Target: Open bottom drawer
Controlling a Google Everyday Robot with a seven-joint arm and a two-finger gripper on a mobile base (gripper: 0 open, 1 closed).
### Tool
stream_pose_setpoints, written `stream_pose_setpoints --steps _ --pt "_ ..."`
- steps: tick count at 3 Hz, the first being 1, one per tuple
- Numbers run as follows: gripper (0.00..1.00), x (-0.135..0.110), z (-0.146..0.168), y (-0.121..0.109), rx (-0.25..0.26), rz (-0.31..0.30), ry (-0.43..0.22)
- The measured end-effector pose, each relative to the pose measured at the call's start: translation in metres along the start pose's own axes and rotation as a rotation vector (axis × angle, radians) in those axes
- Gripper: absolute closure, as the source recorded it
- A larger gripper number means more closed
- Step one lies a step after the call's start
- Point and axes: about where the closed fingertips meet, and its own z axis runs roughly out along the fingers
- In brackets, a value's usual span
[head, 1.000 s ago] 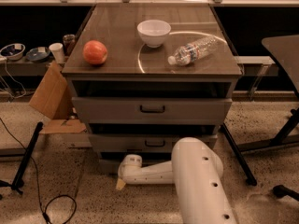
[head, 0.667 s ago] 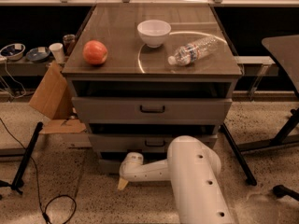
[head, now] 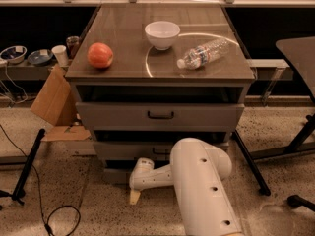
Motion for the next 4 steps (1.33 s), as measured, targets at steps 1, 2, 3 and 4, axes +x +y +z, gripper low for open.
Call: stream_pose_setpoints --steps 1,2,3,4 --pt "0.00 0.014 -0.005 0.022 -0.074 -0.059 0.043" --pt "0.00 0.018 -0.011 0.039 -0.132 -0.125 0.082" --pt "0.00 0.019 -0.016 0.057 -0.179 -0.186 0.109" --pt "0.00 0.020 -0.023 0.075 -0.219 -0.238 0.128"
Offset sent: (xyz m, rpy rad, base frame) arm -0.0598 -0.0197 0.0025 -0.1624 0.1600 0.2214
